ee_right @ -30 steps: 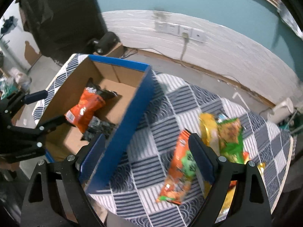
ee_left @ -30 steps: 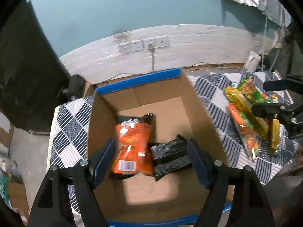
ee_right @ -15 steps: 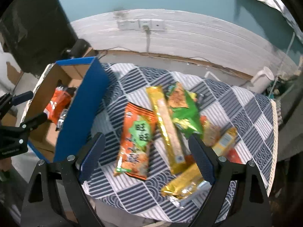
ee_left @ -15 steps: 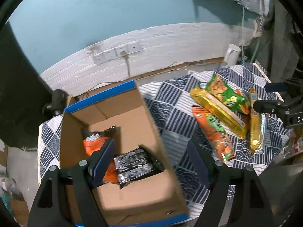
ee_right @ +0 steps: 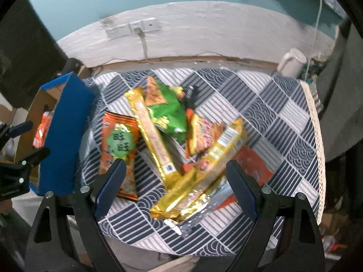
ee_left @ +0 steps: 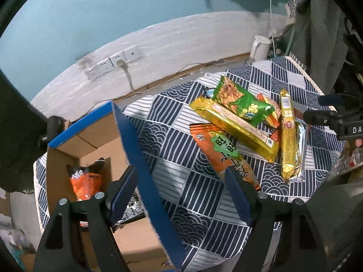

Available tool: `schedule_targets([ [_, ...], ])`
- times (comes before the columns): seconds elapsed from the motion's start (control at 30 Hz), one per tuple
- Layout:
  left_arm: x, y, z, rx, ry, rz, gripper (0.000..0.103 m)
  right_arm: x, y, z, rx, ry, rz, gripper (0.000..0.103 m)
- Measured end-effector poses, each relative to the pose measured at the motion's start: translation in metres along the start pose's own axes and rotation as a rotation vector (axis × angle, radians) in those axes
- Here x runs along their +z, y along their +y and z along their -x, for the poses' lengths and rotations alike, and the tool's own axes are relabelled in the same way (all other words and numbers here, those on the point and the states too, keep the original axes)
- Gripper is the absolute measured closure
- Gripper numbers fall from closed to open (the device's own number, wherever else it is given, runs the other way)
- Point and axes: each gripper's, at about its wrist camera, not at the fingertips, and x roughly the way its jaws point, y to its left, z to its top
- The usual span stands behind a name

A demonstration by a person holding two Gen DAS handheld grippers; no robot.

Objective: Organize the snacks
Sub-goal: 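Open both tools and withdraw them from the box toward the snack pile, then grasp the orange-green Wangwang bag with the left tool while the right tool grasps the silver bar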

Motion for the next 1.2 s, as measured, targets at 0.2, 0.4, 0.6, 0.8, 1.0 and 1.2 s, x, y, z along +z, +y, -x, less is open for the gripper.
schedule_targets([
  [0.2,0.005,-0.005,-0.016,-0.009,0.029,0.006,0.023,-0.005,-0.018,-0.022,-0.006,0.044,-0.04,0.014],
  [0.4,0.009,-0.009,-0.035,0.015,0.057,-0.013,0.023,-0.012,-0.028,-0.037,0.006,0.081,-0.069,0.014],
  [0.6,0.006,-0.012,-0.054,-0.007,0.095,-0.013,0.023,-0.031,-0.047,-0.043,-0.014,0.115,-0.139,0.014],
  [0.8,0.008,-0.022,-0.067,-0.04,0.136,-0.005,0.023,-0.045,-0.061,-0.05,-0.018,0.148,-0.173,0.019],
  [1.0,0.009,-0.034,-0.072,-0.042,0.149,-0.03,0.023,-0.056,-0.067,-0.064,-0.007,0.189,-0.192,0.025],
  [1.2,0.006,-0.037,-0.079,-0.055,0.179,-0.025,0.023,-0.062,-0.062,-0.081,-0.024,0.228,-0.153,0.047],
])
